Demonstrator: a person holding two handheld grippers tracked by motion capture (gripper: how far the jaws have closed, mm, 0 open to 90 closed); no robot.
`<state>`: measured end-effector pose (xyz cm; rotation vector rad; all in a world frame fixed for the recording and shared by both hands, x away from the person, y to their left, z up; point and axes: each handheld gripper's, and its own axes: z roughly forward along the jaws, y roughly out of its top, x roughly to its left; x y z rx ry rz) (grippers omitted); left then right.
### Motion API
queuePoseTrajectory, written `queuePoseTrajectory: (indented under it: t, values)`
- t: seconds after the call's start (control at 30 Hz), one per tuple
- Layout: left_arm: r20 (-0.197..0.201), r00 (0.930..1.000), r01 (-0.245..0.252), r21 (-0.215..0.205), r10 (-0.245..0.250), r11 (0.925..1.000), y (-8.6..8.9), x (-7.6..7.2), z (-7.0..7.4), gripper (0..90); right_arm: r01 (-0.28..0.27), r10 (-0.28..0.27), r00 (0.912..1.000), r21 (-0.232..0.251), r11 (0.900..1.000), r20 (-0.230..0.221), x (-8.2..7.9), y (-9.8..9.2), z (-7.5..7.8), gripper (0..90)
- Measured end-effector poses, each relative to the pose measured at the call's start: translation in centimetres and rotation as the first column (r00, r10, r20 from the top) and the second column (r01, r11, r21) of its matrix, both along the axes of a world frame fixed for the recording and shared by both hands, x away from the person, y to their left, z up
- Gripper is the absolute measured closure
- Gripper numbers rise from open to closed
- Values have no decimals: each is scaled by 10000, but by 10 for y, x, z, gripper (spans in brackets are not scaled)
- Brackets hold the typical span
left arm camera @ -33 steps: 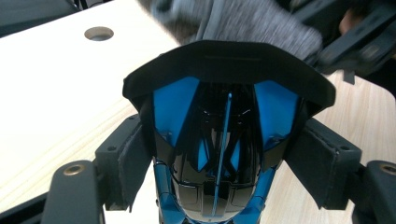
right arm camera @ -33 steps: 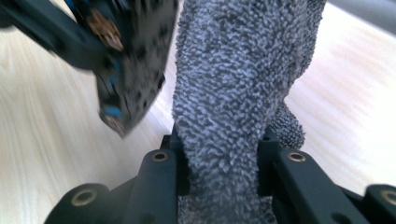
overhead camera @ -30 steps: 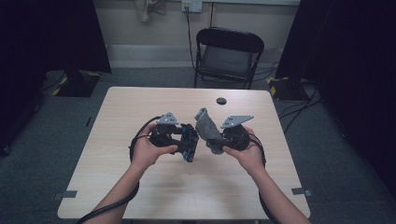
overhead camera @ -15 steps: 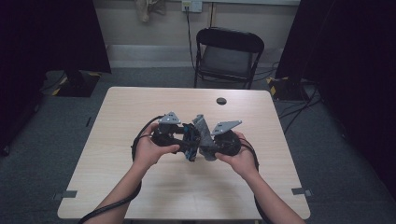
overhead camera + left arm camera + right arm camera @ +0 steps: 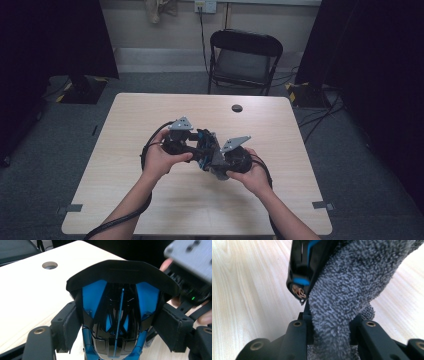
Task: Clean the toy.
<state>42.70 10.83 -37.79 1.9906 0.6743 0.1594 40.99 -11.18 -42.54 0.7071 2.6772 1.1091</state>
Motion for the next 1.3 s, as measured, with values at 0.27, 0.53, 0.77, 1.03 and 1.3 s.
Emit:
queuePoseTrajectory:
  t: [0.27,0.53,0.77,1.03,1.3]
  values:
    - [78,9999,-67,0,67,10000,2,0,4,253,-211,199,9992,-352,9992,-333,-5,1,-17,696]
    - [60,10000,12,125,-13,9999,3,-1,0,253,429,-436,9988,-333,9985,-201,4,-15,-11,697]
    - [-119,9999,10,296,-6,9996,3,-2,-8,253,952,-965,9934,243,9952,616,15,-31,34,697]
    - [-72,10000,36,433,-33,9991,-4,-1,-9,253,355,-363,9968,124,9993,714,8,-13,39,696]
    - [-49,10000,64,386,-62,9992,-3,0,-8,252,255,-258,9985,50,9997,474,8,-9,29,696]
